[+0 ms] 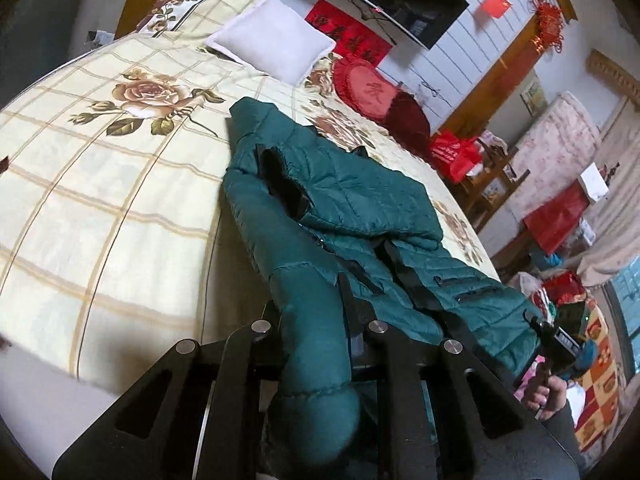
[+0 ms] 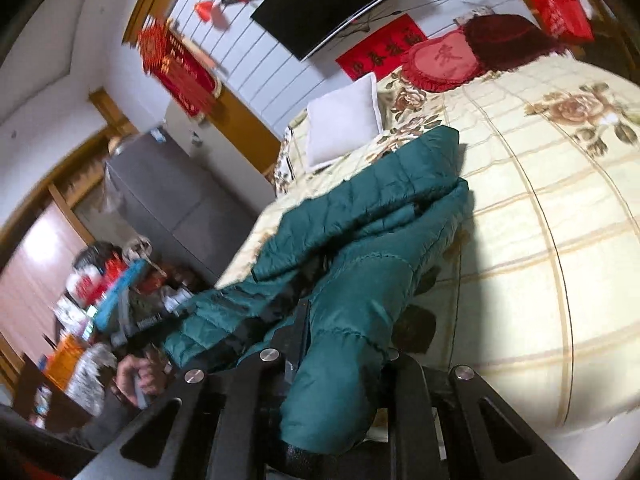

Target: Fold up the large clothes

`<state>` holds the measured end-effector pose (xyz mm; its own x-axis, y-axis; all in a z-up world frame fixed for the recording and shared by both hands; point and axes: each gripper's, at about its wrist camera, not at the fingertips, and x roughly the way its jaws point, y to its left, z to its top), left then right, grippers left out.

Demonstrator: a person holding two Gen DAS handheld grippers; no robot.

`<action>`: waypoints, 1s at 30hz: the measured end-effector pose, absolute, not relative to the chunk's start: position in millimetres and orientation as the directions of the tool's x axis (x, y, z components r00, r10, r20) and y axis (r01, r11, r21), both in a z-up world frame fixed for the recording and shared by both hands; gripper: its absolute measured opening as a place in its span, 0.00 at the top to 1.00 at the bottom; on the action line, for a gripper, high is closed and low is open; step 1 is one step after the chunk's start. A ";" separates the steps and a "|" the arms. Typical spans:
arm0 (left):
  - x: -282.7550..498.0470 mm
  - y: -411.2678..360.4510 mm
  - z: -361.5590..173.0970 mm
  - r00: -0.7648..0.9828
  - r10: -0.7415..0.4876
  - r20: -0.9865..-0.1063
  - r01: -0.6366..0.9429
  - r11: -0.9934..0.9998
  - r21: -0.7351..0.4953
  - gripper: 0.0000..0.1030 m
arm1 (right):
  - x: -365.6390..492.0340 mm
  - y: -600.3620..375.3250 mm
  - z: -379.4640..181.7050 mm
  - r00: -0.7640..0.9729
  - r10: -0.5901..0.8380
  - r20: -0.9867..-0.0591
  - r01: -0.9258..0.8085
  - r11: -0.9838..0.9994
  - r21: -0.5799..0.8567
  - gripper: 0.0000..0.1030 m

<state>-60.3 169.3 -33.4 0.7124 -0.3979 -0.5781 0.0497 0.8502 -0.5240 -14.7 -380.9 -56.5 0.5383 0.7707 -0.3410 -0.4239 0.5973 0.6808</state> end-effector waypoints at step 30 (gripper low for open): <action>-32.6 164.8 -9.5 0.766 -0.258 -0.589 -0.043 0.893 -0.448 0.86 | -3.2 -391.4 -31.9 0.662 0.692 -0.288 -0.321 0.608 0.726 0.86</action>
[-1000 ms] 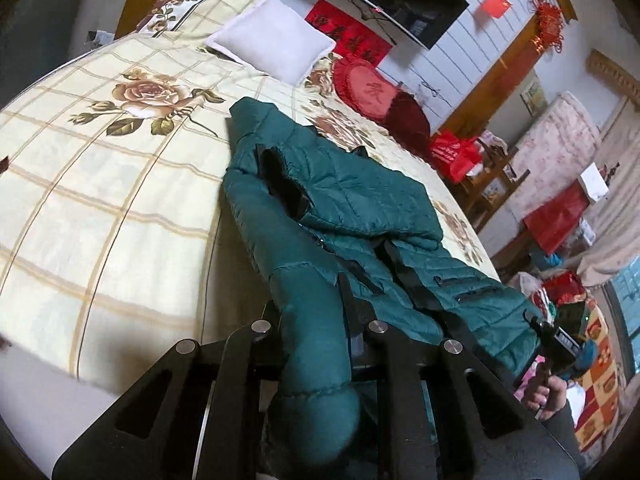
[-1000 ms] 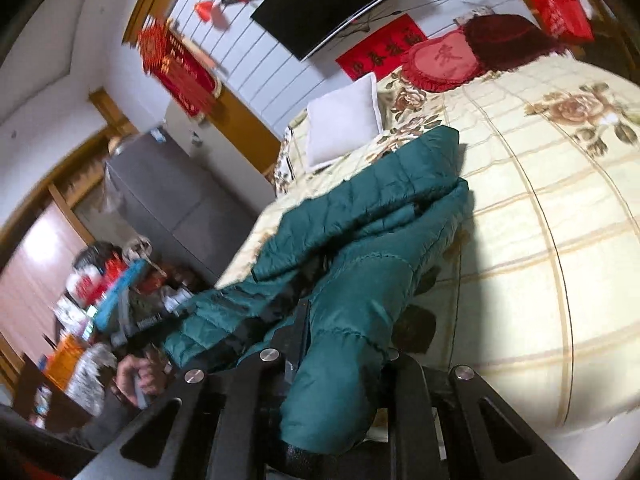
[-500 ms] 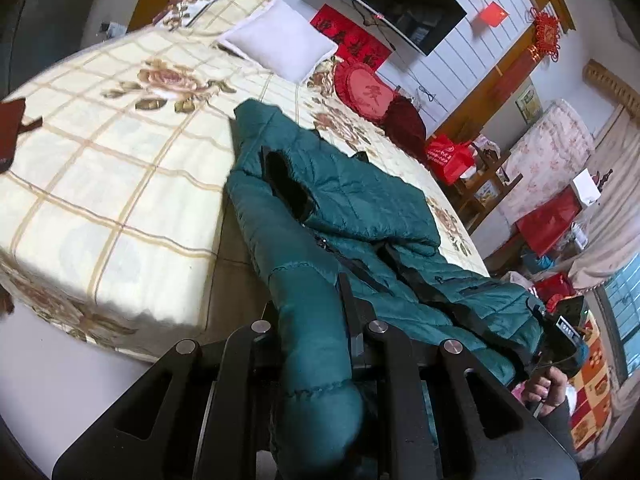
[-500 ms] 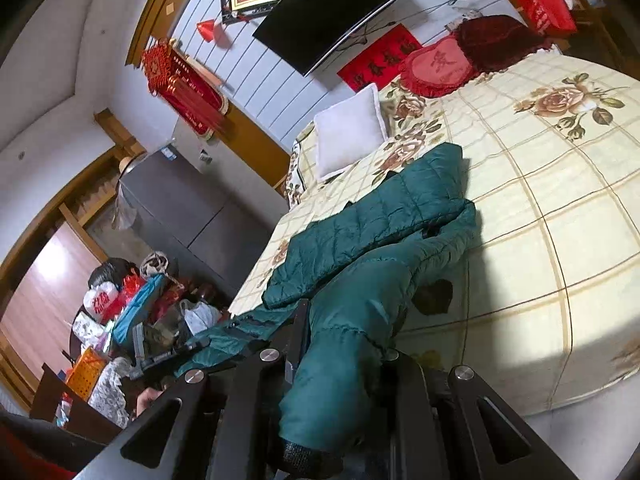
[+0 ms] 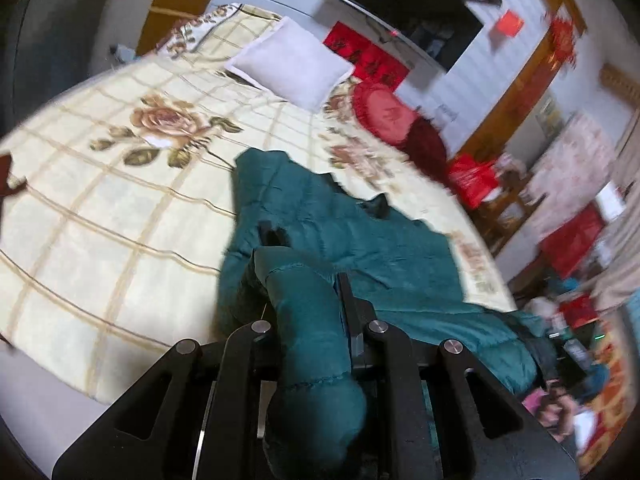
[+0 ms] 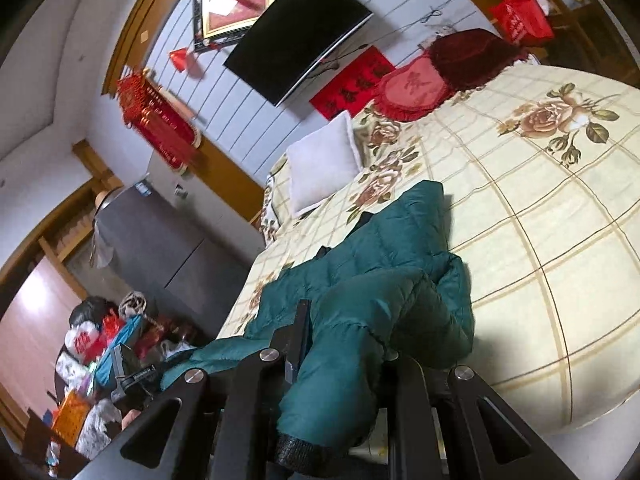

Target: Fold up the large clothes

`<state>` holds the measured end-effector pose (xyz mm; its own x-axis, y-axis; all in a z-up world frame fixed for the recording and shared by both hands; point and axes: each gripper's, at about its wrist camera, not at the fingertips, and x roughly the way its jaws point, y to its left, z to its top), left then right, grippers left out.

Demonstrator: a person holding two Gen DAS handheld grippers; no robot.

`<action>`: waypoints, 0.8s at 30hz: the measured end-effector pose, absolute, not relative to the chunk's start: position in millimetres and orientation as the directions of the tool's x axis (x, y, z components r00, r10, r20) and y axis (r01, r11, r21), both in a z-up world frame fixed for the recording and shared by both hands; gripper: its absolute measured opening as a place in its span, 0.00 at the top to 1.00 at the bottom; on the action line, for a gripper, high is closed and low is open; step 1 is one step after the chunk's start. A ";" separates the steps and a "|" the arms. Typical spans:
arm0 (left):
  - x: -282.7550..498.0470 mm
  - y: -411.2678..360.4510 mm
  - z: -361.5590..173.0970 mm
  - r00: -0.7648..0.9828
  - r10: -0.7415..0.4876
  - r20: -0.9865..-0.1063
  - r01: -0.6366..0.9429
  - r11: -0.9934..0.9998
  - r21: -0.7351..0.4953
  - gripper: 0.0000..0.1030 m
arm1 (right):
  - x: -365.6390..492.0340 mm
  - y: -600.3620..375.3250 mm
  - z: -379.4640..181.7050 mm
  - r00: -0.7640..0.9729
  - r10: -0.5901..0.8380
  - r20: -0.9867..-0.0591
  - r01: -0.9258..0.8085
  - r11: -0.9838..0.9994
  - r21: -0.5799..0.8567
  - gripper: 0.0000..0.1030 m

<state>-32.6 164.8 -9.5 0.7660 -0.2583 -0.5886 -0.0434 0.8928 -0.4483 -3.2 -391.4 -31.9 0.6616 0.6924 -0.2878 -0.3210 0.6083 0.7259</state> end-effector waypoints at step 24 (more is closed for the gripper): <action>-9.0 147.1 -31.6 0.726 -0.073 -0.683 -0.161 0.949 -0.272 0.86 | 18.0 -373.8 -41.0 0.706 0.597 -0.380 -0.250 0.712 0.656 0.85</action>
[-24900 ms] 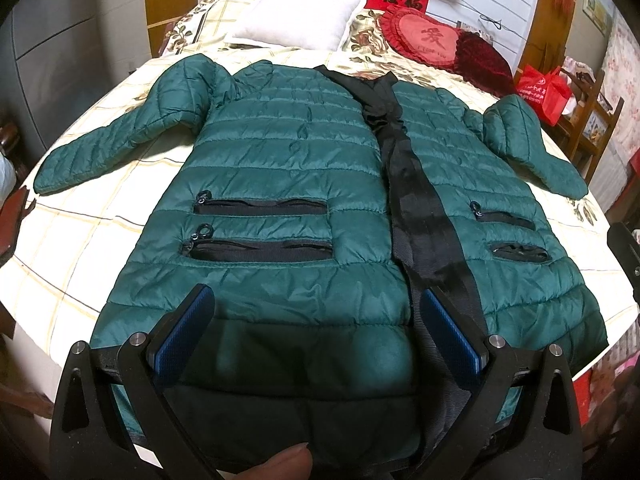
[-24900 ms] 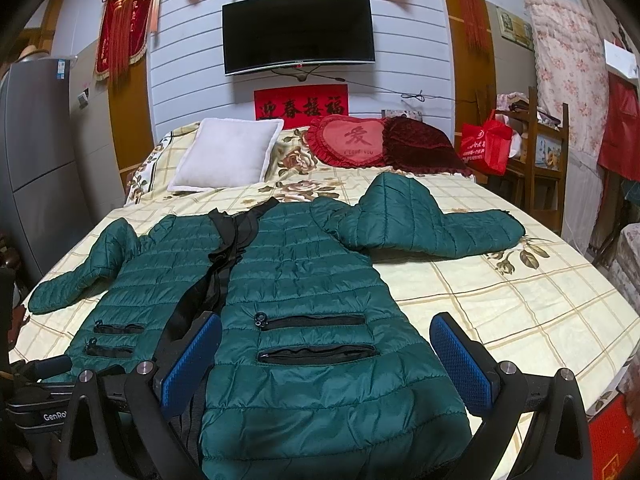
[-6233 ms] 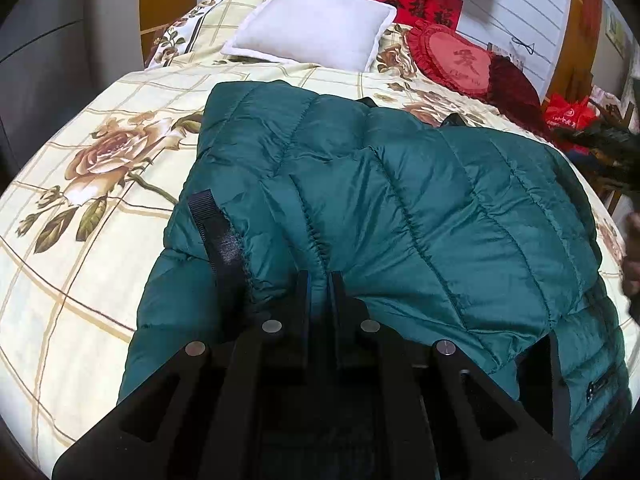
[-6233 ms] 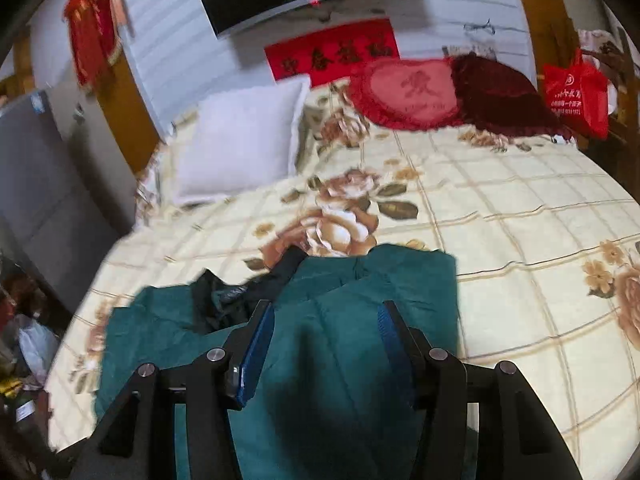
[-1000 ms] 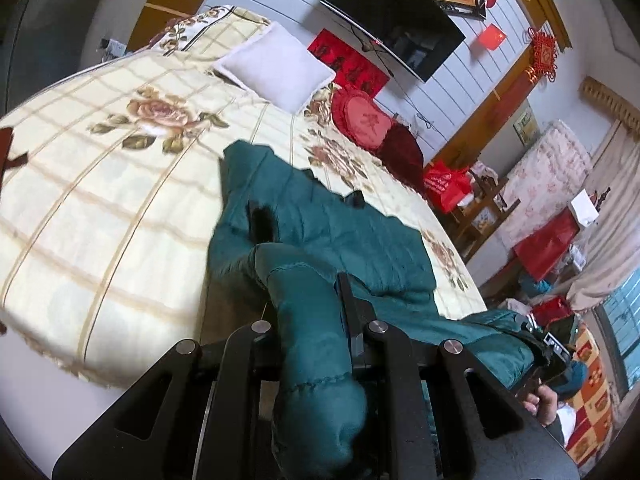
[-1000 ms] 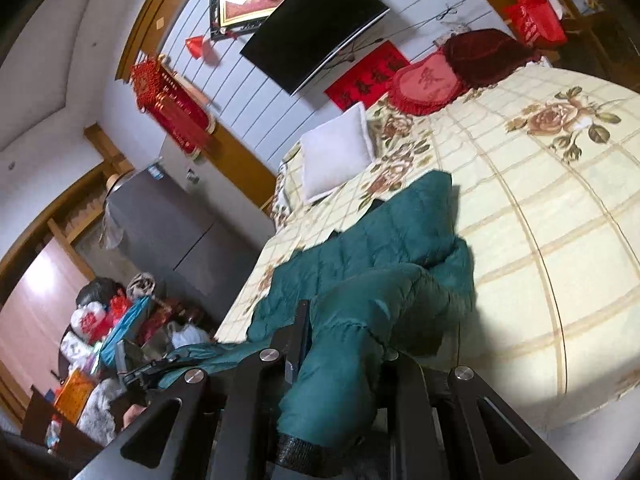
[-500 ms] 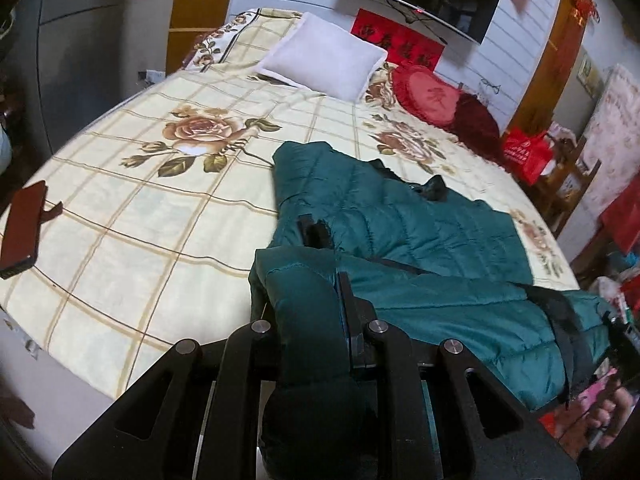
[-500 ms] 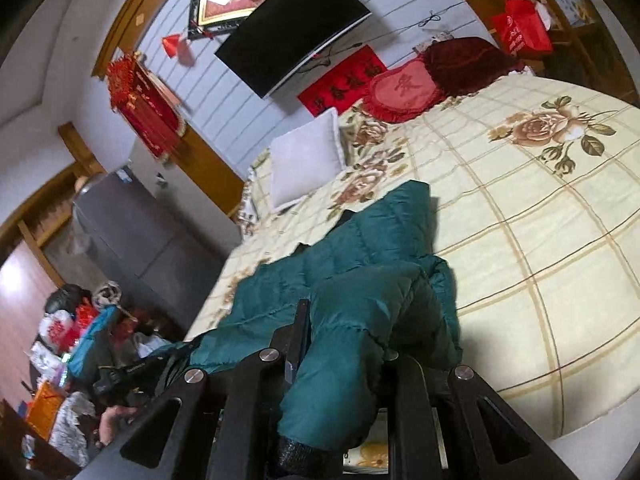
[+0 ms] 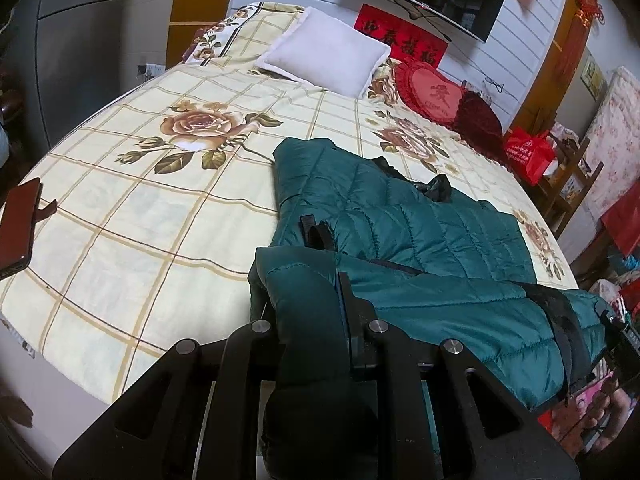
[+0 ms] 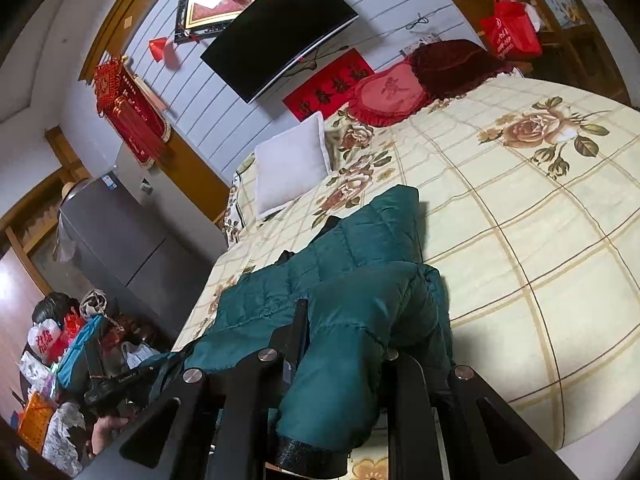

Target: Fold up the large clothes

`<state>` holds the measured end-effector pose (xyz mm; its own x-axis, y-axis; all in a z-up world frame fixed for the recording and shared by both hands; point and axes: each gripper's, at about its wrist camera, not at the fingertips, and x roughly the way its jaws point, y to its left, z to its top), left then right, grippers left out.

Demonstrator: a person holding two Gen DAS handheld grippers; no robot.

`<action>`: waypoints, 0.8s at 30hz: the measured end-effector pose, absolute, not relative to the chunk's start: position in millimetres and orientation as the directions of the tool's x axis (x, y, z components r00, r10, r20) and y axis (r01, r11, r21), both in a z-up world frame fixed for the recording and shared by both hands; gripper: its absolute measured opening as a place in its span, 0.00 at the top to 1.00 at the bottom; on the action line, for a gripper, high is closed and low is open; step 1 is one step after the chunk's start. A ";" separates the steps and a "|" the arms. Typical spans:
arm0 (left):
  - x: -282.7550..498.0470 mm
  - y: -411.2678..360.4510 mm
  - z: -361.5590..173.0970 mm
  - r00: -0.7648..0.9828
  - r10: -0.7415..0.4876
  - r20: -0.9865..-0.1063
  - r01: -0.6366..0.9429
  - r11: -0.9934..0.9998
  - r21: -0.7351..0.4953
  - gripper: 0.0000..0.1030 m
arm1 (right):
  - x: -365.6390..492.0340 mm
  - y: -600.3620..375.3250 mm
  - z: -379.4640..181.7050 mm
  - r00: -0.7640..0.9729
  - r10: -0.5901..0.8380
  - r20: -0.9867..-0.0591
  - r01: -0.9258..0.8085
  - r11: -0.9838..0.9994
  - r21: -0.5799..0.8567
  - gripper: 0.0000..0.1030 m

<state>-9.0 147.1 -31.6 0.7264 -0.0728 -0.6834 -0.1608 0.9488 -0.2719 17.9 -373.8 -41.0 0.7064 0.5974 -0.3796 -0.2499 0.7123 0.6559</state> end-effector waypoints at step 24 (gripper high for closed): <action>-56.3 160.0 33.7 0.868 -0.171 -0.466 -0.037 0.914 -0.404 0.86 | -25.7 -365.8 16.9 0.795 0.531 -0.294 -0.351 0.797 0.492 0.86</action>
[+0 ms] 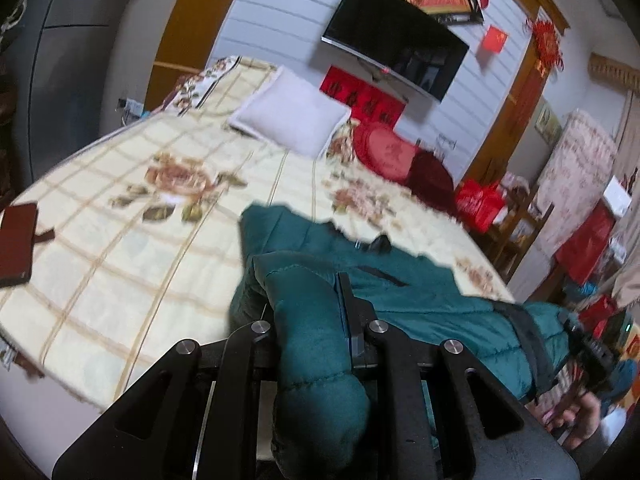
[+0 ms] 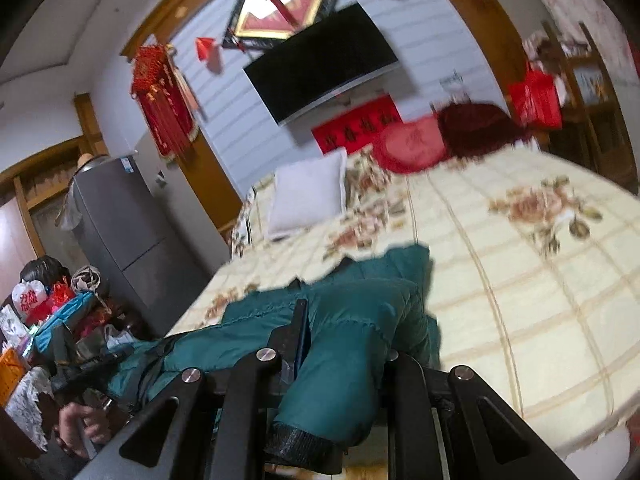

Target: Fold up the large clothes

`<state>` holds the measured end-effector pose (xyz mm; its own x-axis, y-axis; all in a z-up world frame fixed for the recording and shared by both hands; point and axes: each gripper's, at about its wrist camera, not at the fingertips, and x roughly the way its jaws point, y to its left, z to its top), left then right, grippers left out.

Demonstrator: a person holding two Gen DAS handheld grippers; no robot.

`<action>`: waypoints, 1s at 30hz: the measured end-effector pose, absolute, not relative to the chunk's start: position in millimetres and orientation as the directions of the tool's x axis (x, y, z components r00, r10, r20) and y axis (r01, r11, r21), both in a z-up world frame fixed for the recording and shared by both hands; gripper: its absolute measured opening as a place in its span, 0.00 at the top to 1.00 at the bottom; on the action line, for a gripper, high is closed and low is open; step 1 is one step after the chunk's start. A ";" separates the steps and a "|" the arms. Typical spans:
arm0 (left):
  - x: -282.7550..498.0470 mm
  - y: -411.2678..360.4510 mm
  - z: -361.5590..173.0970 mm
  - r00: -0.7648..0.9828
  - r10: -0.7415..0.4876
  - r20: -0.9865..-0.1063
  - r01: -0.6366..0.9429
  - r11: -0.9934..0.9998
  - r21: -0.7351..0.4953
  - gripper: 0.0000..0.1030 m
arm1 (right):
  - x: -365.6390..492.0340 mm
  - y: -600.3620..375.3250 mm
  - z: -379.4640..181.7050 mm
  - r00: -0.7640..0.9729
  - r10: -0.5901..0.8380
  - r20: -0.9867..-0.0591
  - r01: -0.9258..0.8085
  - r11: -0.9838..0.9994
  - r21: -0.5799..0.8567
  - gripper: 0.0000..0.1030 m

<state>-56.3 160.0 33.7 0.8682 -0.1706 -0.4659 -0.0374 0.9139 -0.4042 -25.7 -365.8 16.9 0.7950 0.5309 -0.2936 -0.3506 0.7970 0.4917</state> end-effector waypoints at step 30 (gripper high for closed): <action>226.5 168.4 -53.6 0.694 0.009 -0.720 -0.218 0.955 -0.199 0.83 | 239.1 -305.7 -50.3 0.725 0.377 -0.577 -0.110 0.889 0.444 0.86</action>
